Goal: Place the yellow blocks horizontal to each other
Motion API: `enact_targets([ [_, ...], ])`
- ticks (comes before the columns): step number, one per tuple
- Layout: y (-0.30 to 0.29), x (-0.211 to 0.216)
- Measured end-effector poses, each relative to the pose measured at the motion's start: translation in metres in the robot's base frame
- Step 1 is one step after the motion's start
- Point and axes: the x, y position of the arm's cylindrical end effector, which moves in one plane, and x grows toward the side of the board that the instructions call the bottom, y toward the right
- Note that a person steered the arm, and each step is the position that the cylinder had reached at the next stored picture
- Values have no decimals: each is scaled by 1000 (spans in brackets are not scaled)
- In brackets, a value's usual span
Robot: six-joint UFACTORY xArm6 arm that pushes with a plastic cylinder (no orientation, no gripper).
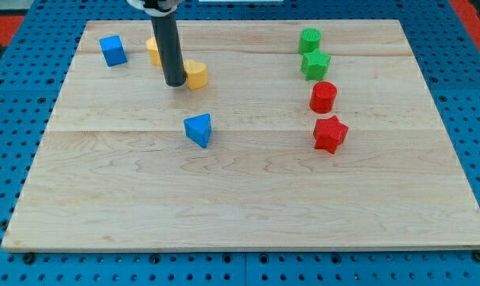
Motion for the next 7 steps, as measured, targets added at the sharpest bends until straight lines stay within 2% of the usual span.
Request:
enact_targets([
  [3, 17, 6],
  [4, 44, 0],
  [5, 46, -28],
  [7, 52, 2],
])
